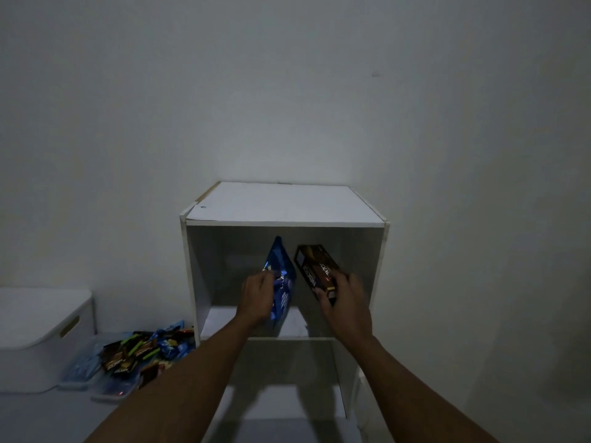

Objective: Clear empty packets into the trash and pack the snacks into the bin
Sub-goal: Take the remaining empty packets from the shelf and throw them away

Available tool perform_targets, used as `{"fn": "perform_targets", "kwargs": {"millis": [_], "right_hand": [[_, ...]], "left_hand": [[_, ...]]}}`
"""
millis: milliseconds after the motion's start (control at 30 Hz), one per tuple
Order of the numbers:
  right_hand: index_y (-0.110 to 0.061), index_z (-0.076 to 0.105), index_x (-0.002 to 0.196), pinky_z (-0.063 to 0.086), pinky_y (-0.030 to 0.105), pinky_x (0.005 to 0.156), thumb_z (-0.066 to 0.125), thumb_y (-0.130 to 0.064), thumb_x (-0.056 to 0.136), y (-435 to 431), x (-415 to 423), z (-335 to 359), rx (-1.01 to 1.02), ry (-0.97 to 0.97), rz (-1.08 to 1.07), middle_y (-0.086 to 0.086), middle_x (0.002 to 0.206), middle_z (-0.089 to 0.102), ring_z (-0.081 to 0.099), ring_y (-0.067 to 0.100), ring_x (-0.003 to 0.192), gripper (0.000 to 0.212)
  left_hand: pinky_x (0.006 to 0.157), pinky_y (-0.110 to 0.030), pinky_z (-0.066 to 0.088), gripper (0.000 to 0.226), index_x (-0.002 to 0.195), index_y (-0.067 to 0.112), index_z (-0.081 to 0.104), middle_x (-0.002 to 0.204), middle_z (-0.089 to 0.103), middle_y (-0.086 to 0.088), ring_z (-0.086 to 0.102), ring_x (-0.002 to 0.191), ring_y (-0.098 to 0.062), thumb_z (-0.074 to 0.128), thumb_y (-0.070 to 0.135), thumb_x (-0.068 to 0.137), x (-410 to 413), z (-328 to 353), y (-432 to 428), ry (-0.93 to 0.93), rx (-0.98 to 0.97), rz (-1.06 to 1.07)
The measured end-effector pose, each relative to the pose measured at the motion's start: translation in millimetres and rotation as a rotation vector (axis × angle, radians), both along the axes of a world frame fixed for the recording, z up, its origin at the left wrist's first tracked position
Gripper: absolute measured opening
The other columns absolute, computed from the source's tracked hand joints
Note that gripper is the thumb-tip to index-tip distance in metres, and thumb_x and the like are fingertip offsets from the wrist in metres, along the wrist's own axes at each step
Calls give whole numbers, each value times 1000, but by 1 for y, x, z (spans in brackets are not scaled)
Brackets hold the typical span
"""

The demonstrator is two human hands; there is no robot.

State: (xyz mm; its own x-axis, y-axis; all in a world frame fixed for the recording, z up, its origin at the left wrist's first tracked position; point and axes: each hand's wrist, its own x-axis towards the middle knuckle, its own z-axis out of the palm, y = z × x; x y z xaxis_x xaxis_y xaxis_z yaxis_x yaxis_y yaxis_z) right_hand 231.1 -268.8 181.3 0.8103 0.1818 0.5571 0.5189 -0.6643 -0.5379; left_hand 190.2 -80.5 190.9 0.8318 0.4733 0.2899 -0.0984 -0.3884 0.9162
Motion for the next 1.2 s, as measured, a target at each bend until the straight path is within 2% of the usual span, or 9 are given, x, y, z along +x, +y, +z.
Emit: {"fn": "perform_targets", "kwargs": {"millis": [133,267,400,500,600,700,833,967,1200], "right_hand": [[-20,50,137,49,27,84,61,-43,94,-19,-15,8,21,-7,45,4,132,49,50,19,118,50],[-23,48,139,50,27,84,61,-47,93,-48,-33,7,29,-11,81,1,136,47,47,16,121,53],[-24,48,139,55,29,85,65,-46,91,-92,-58,-12,61,17,124,-1,140,45,48,15,120,56],[-22,49,139,56,30,84,65,-44,92,-136,-79,-37,76,36,152,-1,139,45,48,15,120,55],[-23,49,139,57,30,81,64,-43,92,-183,-98,-72,72,67,163,-3,138,44,48,15,120,53],[-23,51,138,57,30,80,64,-43,92,-229,-114,-108,68,123,162,-3,138,44,49,15,119,52],[-24,48,139,56,29,83,64,-43,92,-285,-132,-154,50,242,90,-5,139,42,47,14,122,53],[-23,49,138,53,32,84,62,-42,93,-335,-142,-190,15,365,-22,-2,139,43,47,17,122,51],[-19,50,136,57,40,80,62,-44,92,-402,-142,-250,-71,558,-159,1,134,46,50,21,116,51]], "left_hand": [[66,-9,49,27,118,12,69,121,68,-13,66,95,-13,60,8,94,-16,3,-11,20,65,9],[78,-13,47,34,118,14,68,115,68,-2,63,99,-8,68,5,86,-43,5,-49,3,120,62],[72,-1,39,36,116,16,70,107,62,8,59,99,-4,74,6,82,-74,-8,-102,14,115,108],[79,-11,48,42,111,21,68,113,65,3,64,103,-12,75,-3,77,-98,-33,-146,32,25,81],[71,-14,54,44,109,27,65,113,65,3,68,96,-16,75,-4,78,-125,-63,-189,107,-31,54],[67,-3,47,43,107,21,69,108,66,2,64,93,-11,77,-5,73,-144,-98,-230,177,-7,49],[67,-1,45,44,107,17,70,110,67,-2,62,89,-5,76,-6,70,-158,-144,-277,322,12,-23],[66,3,41,43,107,12,69,109,64,-3,63,99,-17,74,-9,70,-156,-182,-314,425,25,-72],[67,-1,43,42,109,14,68,113,66,-4,64,98,-16,76,-2,71,-130,-243,-363,637,61,-211]]}}
